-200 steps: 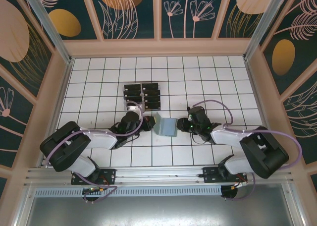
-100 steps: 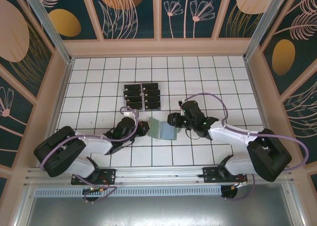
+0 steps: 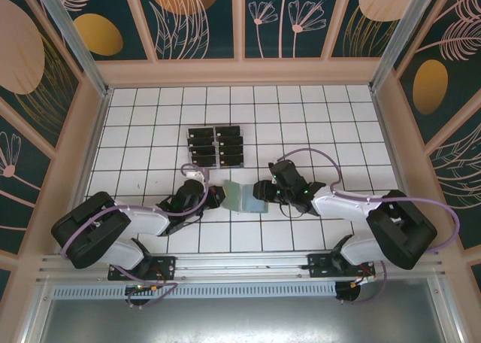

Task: Put the credit cards into the card holder
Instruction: Flip over the card slot on the card holder.

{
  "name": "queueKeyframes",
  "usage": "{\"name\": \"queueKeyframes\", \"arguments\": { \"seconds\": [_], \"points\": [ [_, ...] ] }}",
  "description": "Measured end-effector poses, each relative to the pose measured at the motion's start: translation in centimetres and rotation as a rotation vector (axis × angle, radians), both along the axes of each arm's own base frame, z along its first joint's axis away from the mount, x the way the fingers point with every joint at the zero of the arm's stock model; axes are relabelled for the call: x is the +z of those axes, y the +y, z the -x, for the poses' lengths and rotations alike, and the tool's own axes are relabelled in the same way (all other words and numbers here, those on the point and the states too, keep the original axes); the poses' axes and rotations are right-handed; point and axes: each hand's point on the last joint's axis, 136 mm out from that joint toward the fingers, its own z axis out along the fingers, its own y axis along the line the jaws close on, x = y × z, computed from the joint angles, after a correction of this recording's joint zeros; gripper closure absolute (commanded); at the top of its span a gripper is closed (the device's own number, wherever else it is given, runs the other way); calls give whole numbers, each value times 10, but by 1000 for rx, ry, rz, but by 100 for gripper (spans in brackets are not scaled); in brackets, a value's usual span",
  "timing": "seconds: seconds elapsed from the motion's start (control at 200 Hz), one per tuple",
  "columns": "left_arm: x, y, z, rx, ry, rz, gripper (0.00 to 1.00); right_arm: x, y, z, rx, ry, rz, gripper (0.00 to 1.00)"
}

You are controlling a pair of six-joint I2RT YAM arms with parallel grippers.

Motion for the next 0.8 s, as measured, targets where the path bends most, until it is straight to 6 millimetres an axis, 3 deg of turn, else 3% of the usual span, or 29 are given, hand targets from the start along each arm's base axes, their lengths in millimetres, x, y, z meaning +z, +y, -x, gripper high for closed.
{"name": "queueKeyframes", "arguments": {
  "seconds": [0.475, 0.801],
  "points": [
    [-8, 3, 1, 7, 13, -13, 100, -19, 5, 3, 4, 44, -6, 59],
    [-24, 7, 4, 12, 31, -37, 100, -18, 17, 3, 34, 50, -57, 57]
  ]
}}
